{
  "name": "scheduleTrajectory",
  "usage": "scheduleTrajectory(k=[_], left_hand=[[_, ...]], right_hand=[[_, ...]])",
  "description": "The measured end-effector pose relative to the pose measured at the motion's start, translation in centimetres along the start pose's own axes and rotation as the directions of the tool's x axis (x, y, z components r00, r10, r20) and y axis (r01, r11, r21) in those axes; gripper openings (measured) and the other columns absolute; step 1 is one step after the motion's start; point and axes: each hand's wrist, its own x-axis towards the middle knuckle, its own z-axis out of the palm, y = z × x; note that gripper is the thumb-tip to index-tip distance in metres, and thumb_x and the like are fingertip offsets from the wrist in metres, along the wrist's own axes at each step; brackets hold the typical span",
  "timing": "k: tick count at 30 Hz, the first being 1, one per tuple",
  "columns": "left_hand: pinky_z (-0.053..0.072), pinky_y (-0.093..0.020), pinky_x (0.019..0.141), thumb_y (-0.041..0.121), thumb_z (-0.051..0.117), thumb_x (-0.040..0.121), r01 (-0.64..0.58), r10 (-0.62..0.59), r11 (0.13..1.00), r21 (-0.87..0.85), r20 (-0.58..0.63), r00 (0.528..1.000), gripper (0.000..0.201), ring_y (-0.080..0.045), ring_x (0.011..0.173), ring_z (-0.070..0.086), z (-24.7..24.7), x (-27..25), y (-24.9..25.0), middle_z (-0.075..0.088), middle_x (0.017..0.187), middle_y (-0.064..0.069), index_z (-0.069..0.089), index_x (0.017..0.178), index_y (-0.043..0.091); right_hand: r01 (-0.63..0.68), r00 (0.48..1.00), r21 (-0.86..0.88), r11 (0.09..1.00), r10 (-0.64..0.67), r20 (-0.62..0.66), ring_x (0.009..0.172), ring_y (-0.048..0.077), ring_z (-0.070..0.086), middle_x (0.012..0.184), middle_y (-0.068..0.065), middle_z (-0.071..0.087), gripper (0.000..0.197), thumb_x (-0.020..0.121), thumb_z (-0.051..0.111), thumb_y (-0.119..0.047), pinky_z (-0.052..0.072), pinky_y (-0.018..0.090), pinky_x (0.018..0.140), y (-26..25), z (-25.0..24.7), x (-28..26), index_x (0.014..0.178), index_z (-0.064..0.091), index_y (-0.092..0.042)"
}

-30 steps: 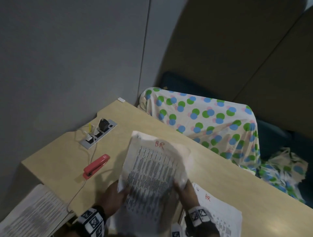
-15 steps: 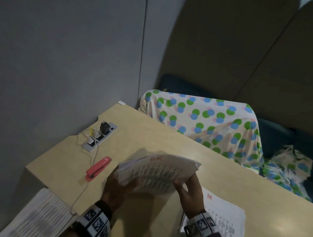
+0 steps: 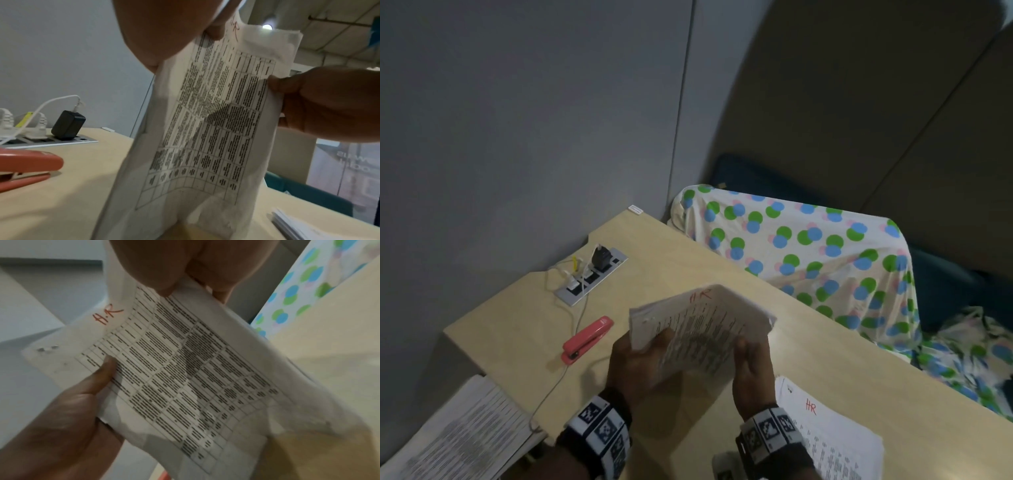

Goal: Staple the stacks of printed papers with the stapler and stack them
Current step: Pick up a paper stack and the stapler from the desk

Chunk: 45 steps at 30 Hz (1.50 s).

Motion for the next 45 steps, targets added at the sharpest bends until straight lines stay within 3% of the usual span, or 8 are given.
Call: scheduleTrajectory(k=[12, 15, 17, 20, 23, 38, 42, 45], left_hand=[[0.051, -0.015, 0.051, 0.026, 0.057, 0.092, 0.136, -0.136, 0.976, 0.172, -0.015, 0.991, 0.016, 0.0, 0.062, 0.068, -2.2, 2.6, 0.0, 0.071, 0.066, 0.001, 0.066, 0.081, 0.02], [0.053, -0.022, 0.064, 0.052, 0.049, 0.088, 0.131, -0.133, 0.968, 0.213, -0.006, 0.991, 0.033, -0.01, 0.07, 0.065, -4.8, 4.8, -2.4, 0.067, 0.079, -0.001, 0.065, 0.085, 0.023], [0.052, -0.039, 0.085, 0.067, 0.048, 0.082, 0.188, -0.152, 0.8, 0.569, -0.112, 0.982, 0.043, -0.026, 0.095, 0.062, -7.6, 6.6, -5.0, 0.068, 0.102, -0.005, 0.063, 0.104, 0.033], [0.043, -0.047, 0.092, 0.046, 0.06, 0.081, 0.322, -0.234, 0.244, 0.915, -0.267, 0.935, 0.049, -0.036, 0.113, 0.047, -11.5, 6.9, -8.0, 0.056, 0.119, -0.014, 0.05, 0.121, 0.02], [0.042, -0.046, 0.088, 0.039, 0.059, 0.084, 0.297, -0.239, 0.146, 0.944, -0.258, 0.936, 0.039, -0.033, 0.109, 0.048, -13.4, 6.1, -9.7, 0.059, 0.112, -0.013, 0.053, 0.114, 0.014], [0.05, -0.048, 0.06, 0.004, 0.068, 0.074, 0.214, -0.192, 0.165, 0.963, -0.182, 0.964, 0.015, -0.041, 0.072, 0.058, -10.0, 4.5, -9.8, 0.059, 0.076, -0.026, 0.057, 0.08, -0.005], [0.053, -0.048, 0.065, 0.001, 0.064, 0.072, 0.135, -0.213, 0.213, 0.968, -0.088, 0.973, 0.019, -0.042, 0.077, 0.06, -6.4, 3.0, -8.8, 0.062, 0.083, -0.026, 0.058, 0.088, -0.007], [0.047, -0.037, 0.068, 0.021, 0.049, 0.093, 0.068, -0.105, 0.439, 0.896, -0.024, 0.994, 0.022, -0.031, 0.083, 0.057, -1.7, 1.5, -7.7, 0.059, 0.098, -0.016, 0.054, 0.101, 0.001]], right_hand=[[0.003, 0.999, -0.224, 0.975, -0.014, -0.045, 0.073, -0.001, 0.056, 0.082, -0.021, 0.058, 0.003, 0.097, 0.052, -0.017, 0.046, 0.021, 0.061, 0.1, -0.2, 0.8, 0.1, 0.051, -0.017], [-0.065, 0.994, -0.267, 0.962, 0.04, -0.099, 0.073, 0.017, 0.06, 0.08, -0.008, 0.061, 0.011, 0.097, 0.052, -0.019, 0.054, 0.037, 0.067, 1.4, -0.4, 0.8, 0.101, 0.055, -0.009], [-0.118, 0.986, -0.275, 0.954, 0.081, -0.143, 0.068, 0.019, 0.058, 0.08, 0.002, 0.06, 0.013, 0.097, 0.051, -0.018, 0.052, 0.037, 0.061, 2.5, -0.9, 0.8, 0.099, 0.054, -0.005], [-0.249, 0.964, -0.324, 0.913, 0.202, -0.173, 0.069, 0.025, 0.058, 0.083, 0.007, 0.06, 0.015, 0.099, 0.047, -0.019, 0.048, 0.033, 0.059, 4.5, -1.6, 0.4, 0.103, 0.051, -0.005], [-0.394, 0.919, -0.35, 0.85, 0.351, -0.181, 0.082, 0.035, 0.065, 0.092, 0.015, 0.064, 0.022, 0.1, 0.045, -0.023, 0.055, 0.044, 0.072, 7.2, -1.1, -0.5, 0.105, 0.052, -0.003], [-0.535, 0.728, -0.581, 0.613, 0.684, 0.051, 0.097, 0.026, 0.07, 0.124, 0.011, 0.064, 0.053, 0.086, 0.065, -0.033, 0.061, 0.042, 0.081, 13.4, -1.0, -1.5, 0.13, 0.042, -0.014], [-0.347, 0.87, -0.644, 0.682, 0.491, 0.051, 0.131, 0.025, 0.049, 0.145, 0.009, 0.047, 0.066, 0.089, 0.062, -0.033, 0.043, 0.042, 0.109, 11.5, -0.5, -1.7, 0.144, 0.032, -0.014], [-0.376, 0.84, -0.473, 0.797, 0.509, 0.19, 0.13, 0.026, 0.052, 0.145, 0.008, 0.051, 0.075, 0.092, 0.047, -0.054, 0.042, 0.042, 0.109, 8.0, 0.4, -0.9, 0.151, 0.025, -0.012]])
